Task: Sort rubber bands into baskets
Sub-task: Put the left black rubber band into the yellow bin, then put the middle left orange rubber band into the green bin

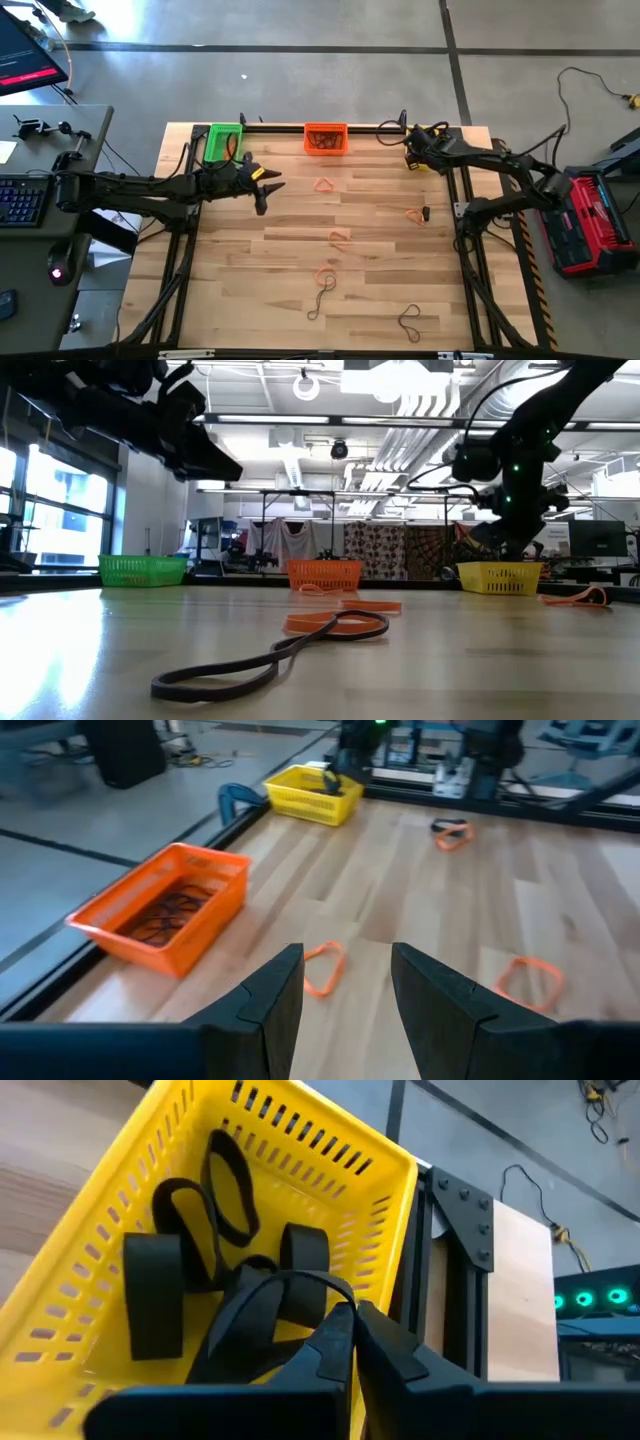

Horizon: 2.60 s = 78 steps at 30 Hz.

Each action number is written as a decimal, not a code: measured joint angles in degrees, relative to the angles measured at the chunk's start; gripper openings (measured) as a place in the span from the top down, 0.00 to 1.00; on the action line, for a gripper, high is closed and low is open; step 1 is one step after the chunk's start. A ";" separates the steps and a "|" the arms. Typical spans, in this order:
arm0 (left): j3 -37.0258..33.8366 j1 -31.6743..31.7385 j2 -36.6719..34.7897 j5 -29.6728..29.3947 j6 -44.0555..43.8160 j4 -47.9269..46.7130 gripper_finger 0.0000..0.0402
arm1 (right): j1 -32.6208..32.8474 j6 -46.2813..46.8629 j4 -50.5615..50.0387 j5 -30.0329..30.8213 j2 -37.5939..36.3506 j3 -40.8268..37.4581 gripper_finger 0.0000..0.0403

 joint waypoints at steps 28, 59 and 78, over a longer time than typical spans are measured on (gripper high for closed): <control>0.04 -5.47 11.15 6.30 4.71 14.65 0.84 | 37.23 1.85 5.99 -20.64 0.02 8.31 0.51; 0.02 -8.20 12.79 6.25 3.96 18.05 0.94 | 57.82 3.88 30.39 -23.37 28.62 11.87 0.51; 0.02 -9.19 13.30 6.80 1.36 18.08 0.94 | 55.05 -2.94 30.82 -22.68 23.33 11.85 0.95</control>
